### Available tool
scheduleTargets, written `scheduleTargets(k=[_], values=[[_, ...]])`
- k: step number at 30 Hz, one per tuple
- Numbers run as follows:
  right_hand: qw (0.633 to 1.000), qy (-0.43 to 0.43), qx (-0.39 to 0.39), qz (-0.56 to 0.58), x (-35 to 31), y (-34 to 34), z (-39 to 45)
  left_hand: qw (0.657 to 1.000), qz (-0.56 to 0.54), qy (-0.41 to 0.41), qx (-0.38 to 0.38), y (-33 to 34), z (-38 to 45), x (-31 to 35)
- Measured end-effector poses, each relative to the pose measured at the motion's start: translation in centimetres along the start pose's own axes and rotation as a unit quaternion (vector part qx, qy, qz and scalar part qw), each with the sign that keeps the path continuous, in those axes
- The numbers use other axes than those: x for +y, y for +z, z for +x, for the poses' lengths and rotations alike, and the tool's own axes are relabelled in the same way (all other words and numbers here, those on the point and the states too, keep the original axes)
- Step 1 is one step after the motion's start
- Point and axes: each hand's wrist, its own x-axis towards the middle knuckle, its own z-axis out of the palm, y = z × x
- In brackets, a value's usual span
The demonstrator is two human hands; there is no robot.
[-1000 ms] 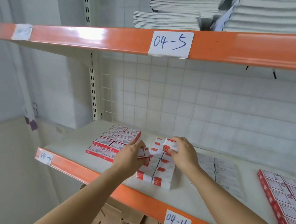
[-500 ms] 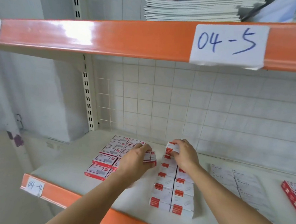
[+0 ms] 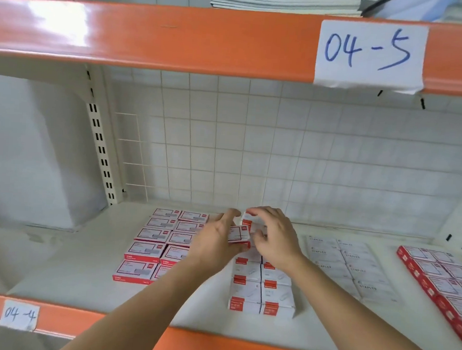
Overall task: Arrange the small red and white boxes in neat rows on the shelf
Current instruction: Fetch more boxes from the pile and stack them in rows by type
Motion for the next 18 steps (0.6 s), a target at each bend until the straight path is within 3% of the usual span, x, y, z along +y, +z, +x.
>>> scheduleTargets(k=[4,8,18], values=[[0.997,0.036,-0.036,0.058,-0.3,-1.7,-2.7,0.999,-0.034,0.036,-0.012,0.8,-0.2,2.0],[0.996,0.059,-0.057,0.036,0.9,-4.3,-5.5,0.997,-0.054,0.056,-0.026,2.3,-0.9,4.8],[0.996,0.087,-0.019,0.016,7.1,-13.0,-13.6,0.986,-0.115,0.113,-0.037,7.8,-3.2,16.2]])
